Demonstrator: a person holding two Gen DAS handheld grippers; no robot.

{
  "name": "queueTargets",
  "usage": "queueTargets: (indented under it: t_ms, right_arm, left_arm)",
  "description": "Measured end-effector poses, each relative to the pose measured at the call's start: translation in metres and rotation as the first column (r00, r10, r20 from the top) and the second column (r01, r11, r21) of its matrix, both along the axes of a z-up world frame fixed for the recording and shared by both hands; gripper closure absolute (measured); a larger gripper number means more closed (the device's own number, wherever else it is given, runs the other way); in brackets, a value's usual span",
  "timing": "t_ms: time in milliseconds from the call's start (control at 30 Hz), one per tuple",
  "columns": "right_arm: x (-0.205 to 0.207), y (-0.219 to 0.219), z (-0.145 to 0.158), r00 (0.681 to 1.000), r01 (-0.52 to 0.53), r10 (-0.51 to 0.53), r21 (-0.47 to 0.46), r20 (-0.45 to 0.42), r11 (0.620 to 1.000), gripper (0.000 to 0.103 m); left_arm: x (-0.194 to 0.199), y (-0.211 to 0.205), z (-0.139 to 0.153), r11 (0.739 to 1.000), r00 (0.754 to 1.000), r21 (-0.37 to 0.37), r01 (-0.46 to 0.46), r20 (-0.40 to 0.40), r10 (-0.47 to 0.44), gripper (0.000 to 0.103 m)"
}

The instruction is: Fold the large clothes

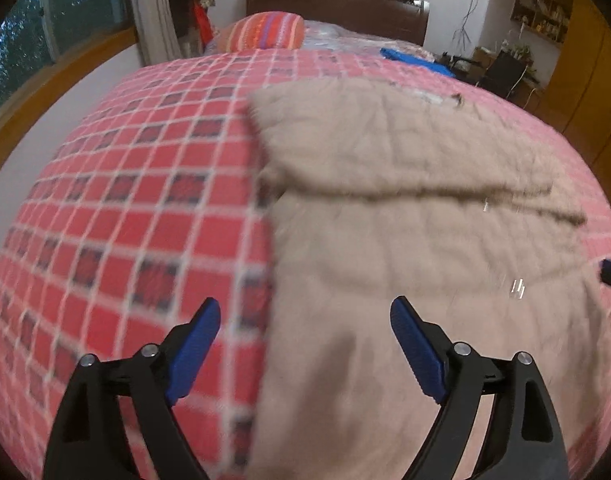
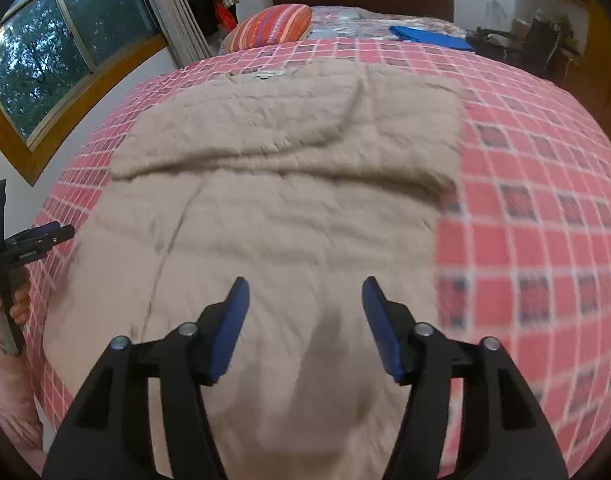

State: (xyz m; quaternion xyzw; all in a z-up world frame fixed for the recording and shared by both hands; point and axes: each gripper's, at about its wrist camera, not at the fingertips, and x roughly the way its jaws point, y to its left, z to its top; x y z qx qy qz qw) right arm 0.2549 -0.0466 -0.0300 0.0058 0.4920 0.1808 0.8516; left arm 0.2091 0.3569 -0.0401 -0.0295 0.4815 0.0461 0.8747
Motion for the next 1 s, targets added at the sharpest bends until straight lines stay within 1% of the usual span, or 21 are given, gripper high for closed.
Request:
queueTargets:
  t_ms: [33,67,133,267,333,400,433,567,667,767,833,900,933,967,1000]
  right_arm:
    - [-0.016,-0.011,0.001,1.000,0.007,-0.007,0.002,0.003,1.000,0.035]
    - [-0.028,-0.020,0.001,1.000,0.011,-0.011,0.001,0.004,1.000,0.033]
    - [-0.052,-0.032,-0.003,1.000,0.015,-0.015,-0.006,-0.008,1.000,0.033]
    - [-0.090,-0.051,-0.020,0.997,0.019,-0.019,0.007,-0.075,1.000,0.033]
    - [-0.103,-0.055,-0.028,0.994,0.018,-0.015,0.027,-0.104,0.999,0.033]
    - [-0.117,-0.057,-0.039,0.991,0.016,-0.011,0.039,-0.135,0.999,0.033]
    - [-0.122,-0.056,-0.040,0.991,0.018,-0.013,0.039,-0.135,0.999,0.033]
    - [-0.133,-0.060,-0.040,0.992,0.034,-0.028,0.044,-0.121,0.998,0.033]
    - [-0.132,-0.066,-0.043,0.989,0.060,-0.056,0.027,-0.134,0.998,0.033]
    - [-0.133,-0.068,-0.047,0.989,0.057,-0.055,0.011,-0.140,0.998,0.034]
    - [-0.135,-0.066,-0.049,0.989,0.045,-0.044,0.003,-0.139,0.999,0.034]
    - [-0.135,-0.067,-0.051,0.989,0.047,-0.047,-0.002,-0.142,0.999,0.040]
    - [-0.135,-0.067,-0.051,0.989,0.048,-0.048,-0.005,-0.142,0.999,0.044]
    - [-0.135,-0.068,-0.051,0.989,0.051,-0.051,-0.004,-0.142,0.999,0.050]
    - [-0.135,-0.069,-0.051,0.988,0.052,-0.050,0.005,-0.145,0.999,0.054]
  left_arm:
    - [-0.013,0.006,0.000,1.000,1.000,-0.001,-0.007,-0.001,0.007,0.015]
    - [-0.027,0.013,-0.001,1.000,1.000,-0.001,-0.020,-0.002,0.020,0.015]
    - [-0.051,0.023,-0.002,0.999,0.999,0.013,-0.045,-0.004,0.045,0.012]
    - [-0.093,0.039,-0.014,0.998,0.996,0.020,-0.067,-0.052,0.068,0.012]
    - [-0.107,0.043,-0.018,0.998,0.995,-0.002,-0.068,-0.066,0.068,0.012]
    - [-0.120,0.043,-0.023,0.997,0.996,-0.045,-0.057,-0.075,0.053,0.012]
    - [-0.125,0.042,-0.027,0.996,0.995,-0.067,-0.053,-0.088,0.047,0.012]
    - [-0.135,0.037,-0.039,0.991,0.994,-0.131,-0.036,-0.111,0.021,0.012]
    - [-0.136,0.035,-0.046,0.982,0.992,-0.188,-0.033,-0.125,0.009,0.012]
    - [-0.136,0.028,-0.048,0.984,0.993,-0.175,-0.029,-0.119,0.008,0.012]
    - [-0.137,0.026,-0.049,0.983,0.994,-0.181,-0.023,-0.110,0.003,0.012]
    - [-0.136,0.024,-0.049,0.984,0.995,-0.178,-0.017,-0.104,-0.002,0.014]
    - [-0.136,0.021,-0.049,0.985,0.995,-0.171,-0.013,-0.098,-0.004,0.016]
    - [-0.136,0.019,-0.048,0.986,0.995,-0.168,-0.011,-0.096,-0.005,0.021]
    - [-0.136,0.018,-0.047,0.986,0.995,-0.167,-0.011,-0.095,-0.005,0.024]
